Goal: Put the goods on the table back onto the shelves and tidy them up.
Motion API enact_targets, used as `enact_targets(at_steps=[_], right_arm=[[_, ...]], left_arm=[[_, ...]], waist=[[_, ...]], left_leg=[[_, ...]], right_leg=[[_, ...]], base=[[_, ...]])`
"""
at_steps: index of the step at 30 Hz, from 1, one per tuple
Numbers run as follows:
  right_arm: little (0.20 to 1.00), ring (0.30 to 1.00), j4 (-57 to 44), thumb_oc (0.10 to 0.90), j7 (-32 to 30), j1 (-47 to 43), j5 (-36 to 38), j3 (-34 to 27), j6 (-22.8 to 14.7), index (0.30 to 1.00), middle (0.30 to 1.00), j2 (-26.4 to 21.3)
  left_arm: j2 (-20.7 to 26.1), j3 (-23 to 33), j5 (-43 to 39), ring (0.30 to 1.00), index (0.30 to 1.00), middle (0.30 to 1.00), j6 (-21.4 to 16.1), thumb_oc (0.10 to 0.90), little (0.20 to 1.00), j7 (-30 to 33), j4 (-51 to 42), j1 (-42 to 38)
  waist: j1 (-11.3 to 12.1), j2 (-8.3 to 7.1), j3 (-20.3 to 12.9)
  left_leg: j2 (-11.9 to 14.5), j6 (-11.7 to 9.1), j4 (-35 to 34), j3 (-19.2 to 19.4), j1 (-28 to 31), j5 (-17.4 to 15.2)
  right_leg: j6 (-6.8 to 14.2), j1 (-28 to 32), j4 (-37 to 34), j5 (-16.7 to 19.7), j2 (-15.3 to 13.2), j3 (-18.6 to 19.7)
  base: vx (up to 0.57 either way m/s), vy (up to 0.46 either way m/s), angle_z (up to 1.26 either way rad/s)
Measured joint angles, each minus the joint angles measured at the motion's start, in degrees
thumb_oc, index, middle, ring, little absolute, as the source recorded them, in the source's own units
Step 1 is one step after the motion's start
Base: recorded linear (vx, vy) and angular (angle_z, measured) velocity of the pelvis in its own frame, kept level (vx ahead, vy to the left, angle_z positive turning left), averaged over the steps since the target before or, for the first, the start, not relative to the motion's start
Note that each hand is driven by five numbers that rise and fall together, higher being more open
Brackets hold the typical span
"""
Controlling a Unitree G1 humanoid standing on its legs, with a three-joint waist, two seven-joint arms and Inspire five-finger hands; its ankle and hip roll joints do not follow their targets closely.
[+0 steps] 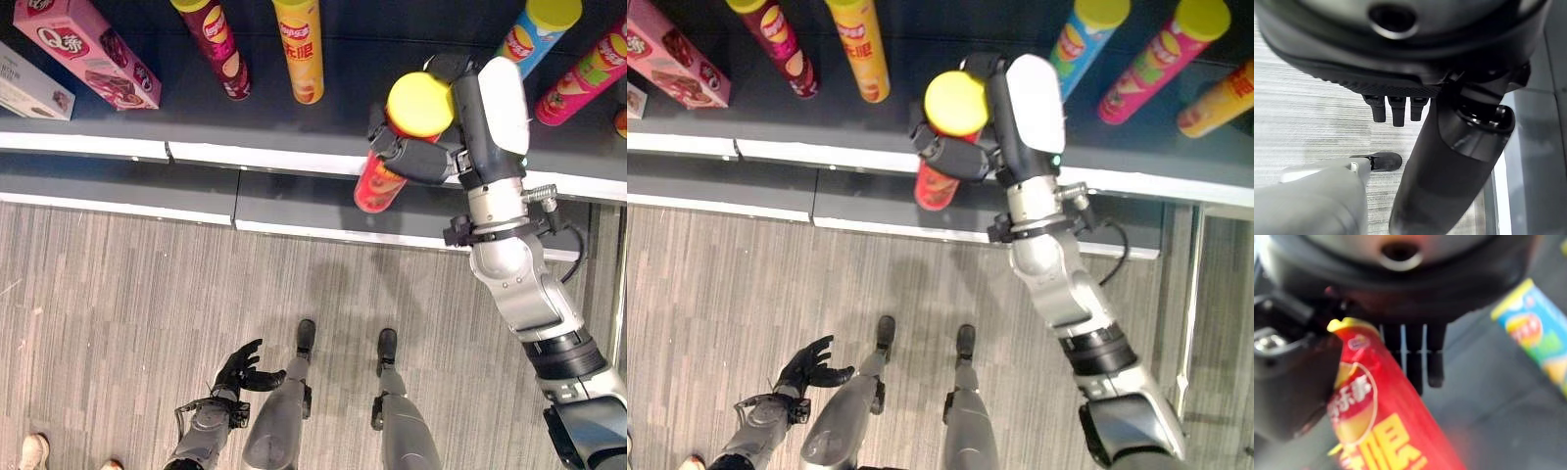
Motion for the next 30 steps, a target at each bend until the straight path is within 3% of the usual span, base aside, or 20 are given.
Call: enact_targets(at_steps=[5,13,23,26,30], right_arm=[[0.300,0.300,5.4,0.400,-4.6,-7.5,-3.6,0.0,2.1,0.300,0.300,-2.8],[0.300,0.300,14.7,0.400,-10.6,-11.4,-4.6,-0.7,5.8,0.300,0.300,-5.7],[0.300,0.300,21.2,0.400,-13.9,-13.9,-4.4,0.4,6.8,0.300,0.300,-6.3],[0.300,0.300,21.3,0.400,-14.8,-14.7,-3.3,0.4,6.9,0.300,0.300,-8.0],[0.300,0.300,22.5,0.400,-14.8,-16.2,-2.6,0.6,7.1,0.300,0.300,-8.3]], left_arm=[[0.1,-0.1,-0.1,0.900,0.900,0.900,-0.2,0.800,0.900,1.2,-0.3,0.0],[1.1,-0.7,-2.2,0.900,0.900,0.900,-0.6,0.800,0.900,1.5,-0.7,0.3],[1.8,-0.7,-2.2,0.900,0.900,0.900,-2.0,0.800,0.900,1.6,-2.6,0.3],[1.8,-0.9,-2.2,0.900,0.900,0.900,-2.1,0.800,0.900,1.6,-3.5,0.3],[1.9,-0.9,-2.2,0.900,0.900,0.900,-2.4,0.800,0.900,2.4,-3.5,0.3]], waist=[[2.2,2.76,1.3],[4.9,3.07,1.3],[5.0,3.35,1.2],[5.0,4.86,1.1],[5.3,5.64,1.1]], left_leg=[[-0.5,-0.4,0.1,-1.7,-1.9,0.4],[-1.9,-0.5,-0.1,-4.1,-3.6,0.5],[-2.7,-0.3,-0.9,-4.5,-3.8,0.6],[-2.8,0.0,-0.9,-5.5,-4.4,0.9],[-2.8,0.0,-0.9,-5.7,-4.5,0.9]], right_leg=[[-0.1,-1.0,0.0,0.0,-0.4,-2.0],[0.2,-1.3,0.0,-1.2,-1.7,-4.5],[0.9,-1.6,0.0,-1.7,-2.6,-5.0],[0.9,-1.8,0.0,-1.8,-2.6,-6.0],[0.9,-1.9,0.0,-1.8,-2.6,-6.1]], base=[[0.02,-0.058,0.18],[0.03,-0.029,0.18],[0.02,-0.004,0.03],[0.02,-0.010,0.15],[0.00,-0.003,0.02]])
